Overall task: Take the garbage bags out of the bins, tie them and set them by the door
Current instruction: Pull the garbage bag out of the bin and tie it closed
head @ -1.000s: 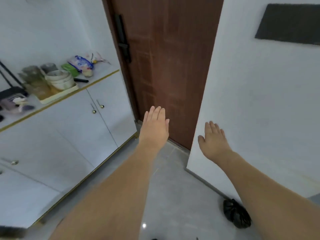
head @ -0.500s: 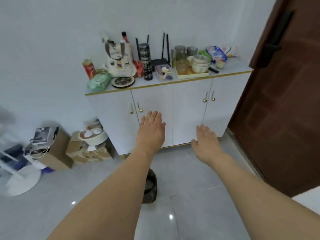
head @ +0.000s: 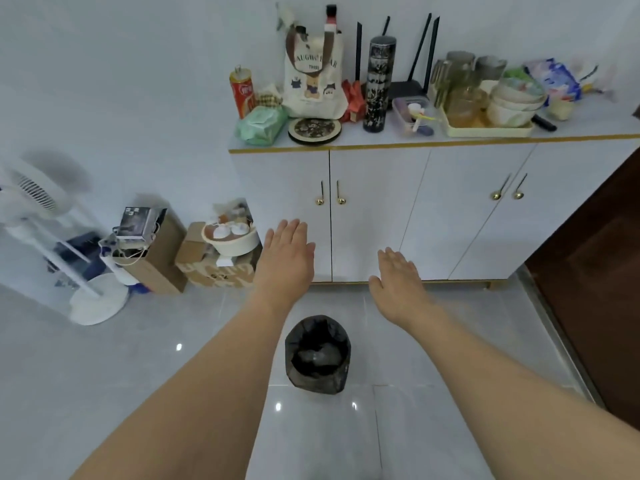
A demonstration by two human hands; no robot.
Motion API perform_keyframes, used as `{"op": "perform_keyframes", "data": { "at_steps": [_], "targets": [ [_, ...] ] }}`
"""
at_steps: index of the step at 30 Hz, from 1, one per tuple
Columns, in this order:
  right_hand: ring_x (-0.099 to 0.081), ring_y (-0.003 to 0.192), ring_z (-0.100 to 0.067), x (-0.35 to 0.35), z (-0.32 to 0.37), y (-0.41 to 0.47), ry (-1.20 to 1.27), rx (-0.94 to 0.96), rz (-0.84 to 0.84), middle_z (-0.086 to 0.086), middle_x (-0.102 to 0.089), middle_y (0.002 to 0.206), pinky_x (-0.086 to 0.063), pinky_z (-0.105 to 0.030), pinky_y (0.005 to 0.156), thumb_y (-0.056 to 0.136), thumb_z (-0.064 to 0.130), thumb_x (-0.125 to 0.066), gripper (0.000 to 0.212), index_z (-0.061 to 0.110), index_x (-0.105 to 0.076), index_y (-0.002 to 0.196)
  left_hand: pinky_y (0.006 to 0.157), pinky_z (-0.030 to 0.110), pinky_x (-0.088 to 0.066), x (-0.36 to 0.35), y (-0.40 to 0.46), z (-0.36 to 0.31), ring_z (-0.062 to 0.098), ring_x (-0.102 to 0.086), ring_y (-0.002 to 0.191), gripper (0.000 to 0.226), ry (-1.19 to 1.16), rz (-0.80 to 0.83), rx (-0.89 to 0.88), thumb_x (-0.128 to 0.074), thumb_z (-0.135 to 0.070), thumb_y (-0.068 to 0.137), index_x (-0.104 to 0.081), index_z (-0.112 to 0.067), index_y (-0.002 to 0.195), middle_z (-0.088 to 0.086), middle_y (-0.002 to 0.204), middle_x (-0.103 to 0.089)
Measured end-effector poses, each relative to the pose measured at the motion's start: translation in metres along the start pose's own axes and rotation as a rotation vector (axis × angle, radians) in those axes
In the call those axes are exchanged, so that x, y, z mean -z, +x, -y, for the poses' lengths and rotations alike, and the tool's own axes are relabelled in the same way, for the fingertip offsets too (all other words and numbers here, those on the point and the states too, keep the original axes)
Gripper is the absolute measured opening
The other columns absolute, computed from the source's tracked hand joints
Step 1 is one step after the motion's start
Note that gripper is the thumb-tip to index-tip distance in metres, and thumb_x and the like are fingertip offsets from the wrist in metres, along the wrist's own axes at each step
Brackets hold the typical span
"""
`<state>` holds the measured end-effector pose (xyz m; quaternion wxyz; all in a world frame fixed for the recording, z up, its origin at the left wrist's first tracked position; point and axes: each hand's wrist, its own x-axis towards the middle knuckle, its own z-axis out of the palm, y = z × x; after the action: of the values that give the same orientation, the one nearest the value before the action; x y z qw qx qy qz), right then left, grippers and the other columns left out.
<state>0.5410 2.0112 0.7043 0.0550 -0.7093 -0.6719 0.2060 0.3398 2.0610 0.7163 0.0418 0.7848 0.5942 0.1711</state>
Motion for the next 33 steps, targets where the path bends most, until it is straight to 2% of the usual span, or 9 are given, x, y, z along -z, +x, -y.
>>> {"op": "perform_keyframes", "data": {
  "at_steps": [4, 10, 16, 20, 24, 27, 29, 31, 33],
  "targets": [
    [0.001, 0.150, -0.023, -0.084, -0.027, 0.051, -0.013, 0.031, 0.001, -0.011, -0.001, 0.163, 0.002, -0.037, 0.122, 0.103, 0.026, -0.026, 0.059, 0.006, -0.006, 0.155, 0.119, 0.049, -0.018, -0.104, -0.008, 0.048, 0.034, -0.029, 0.143, 0.046, -0.023, -0.019, 0.102, -0.036, -0.023, 0.103, -0.041, 0.000, 0.142, 0.017, 0.149, -0.042],
    [-0.002, 0.150, -0.024, -0.306, -0.102, 0.107, -0.039, 0.040, 0.115, -0.012, -0.003, 0.163, -0.002, -0.038, 0.122, 0.102, 0.025, -0.027, 0.060, 0.005, -0.006, 0.154, 0.117, 0.047, -0.020, -0.363, -0.103, 0.119, 0.030, -0.030, 0.142, 0.049, -0.010, 0.172, 0.122, -0.035, -0.029, 0.103, -0.039, -0.002, 0.143, 0.014, 0.148, -0.042],
    [-0.023, 0.143, -0.027, -0.526, -0.183, 0.156, 0.037, -0.011, 0.110, -0.014, -0.027, 0.155, -0.020, -0.045, 0.118, 0.098, 0.028, -0.032, 0.055, 0.004, -0.024, 0.147, 0.122, 0.042, -0.011, -0.562, -0.150, 0.185, 0.027, -0.021, 0.147, 0.052, -0.004, 0.136, 0.164, -0.033, -0.032, 0.104, -0.034, -0.004, 0.148, 0.011, 0.155, -0.033],
    [-0.036, 0.135, -0.031, -0.608, -0.211, 0.177, 0.180, -0.091, 0.075, -0.016, -0.039, 0.146, -0.030, -0.048, 0.113, 0.093, 0.032, -0.028, 0.054, 0.004, -0.035, 0.138, 0.122, 0.043, -0.013, -0.637, -0.172, 0.218, 0.027, -0.020, 0.148, 0.059, -0.021, 0.046, 0.167, -0.023, -0.039, 0.102, -0.032, -0.005, 0.149, 0.011, 0.156, -0.032],
    [-0.036, 0.135, -0.031, -0.622, -0.212, 0.174, 0.452, -0.231, -0.012, -0.015, -0.040, 0.145, -0.028, -0.042, 0.114, 0.099, 0.024, -0.033, 0.047, 0.001, -0.033, 0.140, 0.121, 0.042, -0.011, -0.642, -0.172, 0.232, 0.027, -0.020, 0.147, 0.053, -0.111, -0.123, 0.270, -0.033, -0.032, 0.104, -0.032, -0.004, 0.149, 0.012, 0.156, -0.031],
    [-0.048, 0.122, -0.034, -0.625, -0.210, 0.182, 0.856, -0.544, -0.048, -0.017, -0.047, 0.137, -0.036, -0.044, 0.102, 0.097, 0.022, -0.031, 0.044, 0.003, -0.040, 0.136, 0.121, 0.042, -0.014, -0.645, -0.174, 0.252, 0.028, -0.021, 0.146, 0.055, -0.317, -0.233, 0.543, -0.036, -0.032, 0.103, -0.029, -0.002, 0.149, 0.015, 0.157, -0.028],
    [-0.048, 0.123, -0.038, -0.635, -0.213, 0.194, 1.147, -0.750, -0.055, -0.019, -0.047, 0.139, -0.035, -0.046, 0.104, 0.099, 0.020, -0.033, 0.046, -0.002, -0.040, 0.138, 0.120, 0.042, -0.019, -0.651, -0.173, 0.262, 0.027, -0.026, 0.144, 0.058, -0.647, -0.267, 0.929, -0.033, -0.038, 0.102, -0.028, -0.006, 0.149, 0.012, 0.157, -0.028],
    [-0.042, 0.132, -0.034, -0.652, -0.218, 0.199, 1.370, -0.922, -0.004, -0.014, -0.042, 0.145, -0.031, -0.044, 0.109, 0.101, 0.030, -0.036, 0.052, 0.004, -0.035, 0.145, 0.115, 0.042, -0.025, -0.653, -0.173, 0.261, 0.027, -0.035, 0.137, 0.057, -1.102, -0.254, 1.320, -0.028, -0.044, 0.100, -0.032, -0.013, 0.147, 0.008, 0.154, -0.035],
    [-0.044, 0.130, -0.034, -0.671, -0.224, 0.197, 1.480, -1.008, 0.056, -0.015, -0.042, 0.146, -0.033, -0.046, 0.107, 0.098, 0.040, -0.037, 0.056, 0.010, -0.034, 0.146, 0.113, 0.039, -0.025, -0.661, -0.177, 0.259, 0.027, -0.035, 0.139, 0.058, -1.400, -0.180, 1.489, -0.025, -0.045, 0.102, -0.026, -0.015, 0.152, 0.005, 0.154, -0.034]
  ]
}}
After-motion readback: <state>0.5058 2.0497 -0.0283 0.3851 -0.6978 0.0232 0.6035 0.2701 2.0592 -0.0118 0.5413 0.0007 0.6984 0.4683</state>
